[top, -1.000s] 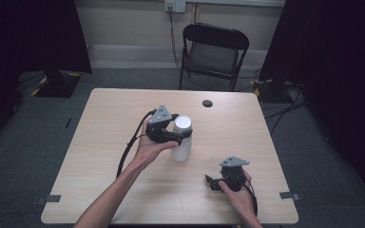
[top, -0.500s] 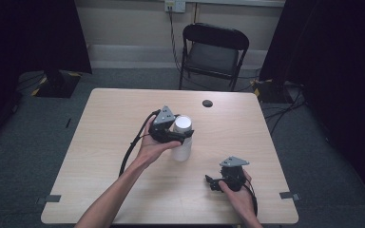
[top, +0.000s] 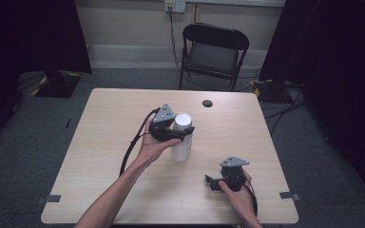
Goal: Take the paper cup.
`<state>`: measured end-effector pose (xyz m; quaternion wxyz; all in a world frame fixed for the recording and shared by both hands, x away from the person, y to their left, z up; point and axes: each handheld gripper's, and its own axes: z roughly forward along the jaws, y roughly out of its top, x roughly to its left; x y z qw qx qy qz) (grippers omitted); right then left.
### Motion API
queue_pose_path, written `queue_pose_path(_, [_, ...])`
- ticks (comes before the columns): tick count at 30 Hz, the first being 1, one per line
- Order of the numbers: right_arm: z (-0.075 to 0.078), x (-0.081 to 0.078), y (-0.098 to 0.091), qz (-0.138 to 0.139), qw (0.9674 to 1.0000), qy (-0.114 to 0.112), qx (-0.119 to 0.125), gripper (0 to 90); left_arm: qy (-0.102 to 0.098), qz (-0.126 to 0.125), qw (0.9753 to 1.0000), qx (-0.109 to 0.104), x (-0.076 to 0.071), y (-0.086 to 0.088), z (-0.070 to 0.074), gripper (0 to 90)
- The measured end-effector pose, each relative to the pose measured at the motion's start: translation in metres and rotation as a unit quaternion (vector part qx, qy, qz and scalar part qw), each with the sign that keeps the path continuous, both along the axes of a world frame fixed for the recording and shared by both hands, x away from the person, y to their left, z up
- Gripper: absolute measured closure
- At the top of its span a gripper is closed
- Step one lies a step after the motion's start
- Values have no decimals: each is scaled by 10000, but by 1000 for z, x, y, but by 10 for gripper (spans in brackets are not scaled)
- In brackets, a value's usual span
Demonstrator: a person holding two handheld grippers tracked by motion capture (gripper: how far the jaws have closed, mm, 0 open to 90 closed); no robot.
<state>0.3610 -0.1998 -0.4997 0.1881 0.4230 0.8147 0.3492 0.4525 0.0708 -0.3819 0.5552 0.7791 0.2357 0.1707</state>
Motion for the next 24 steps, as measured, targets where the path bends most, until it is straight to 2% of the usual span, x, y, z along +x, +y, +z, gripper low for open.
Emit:
queue_pose_path(5, [0, 0, 0, -1, 10000, -1, 1, 104, -120, 11, 9999, -20, -1, 0, 13, 332])
queue_pose_path(8, [0, 0, 0, 3, 10000, 3, 3, 104, -73, 19, 10000, -5, 0, 1, 16, 334])
queue_pose_path(13, [0, 0, 0, 3, 10000, 4, 4, 104, 9, 32, 9999, -138, 1, 2, 21, 341])
queue_pose_path(15, [0, 0, 0, 3, 10000, 5, 4, 104, 20, 25, 10000, -92, 0, 2, 21, 342])
queue_pose_path(16, [0, 0, 0, 4, 10000, 5, 5, 105, 17, 38, 10000, -86, 0, 1, 21, 343])
queue_pose_path(17, [0, 0, 0, 3, 10000, 5, 4, 104, -15, 82, 9998, -182, -2, 1, 23, 345])
queue_pose_path(20, [0, 0, 0, 4, 10000, 4, 4, 104, -35, 88, 9998, -172, -3, 0, 26, 346])
queue_pose_path(24, [0, 0, 0, 3, 10000, 5, 5, 105, -103, 92, 9995, -277, -5, 1, 34, 347])
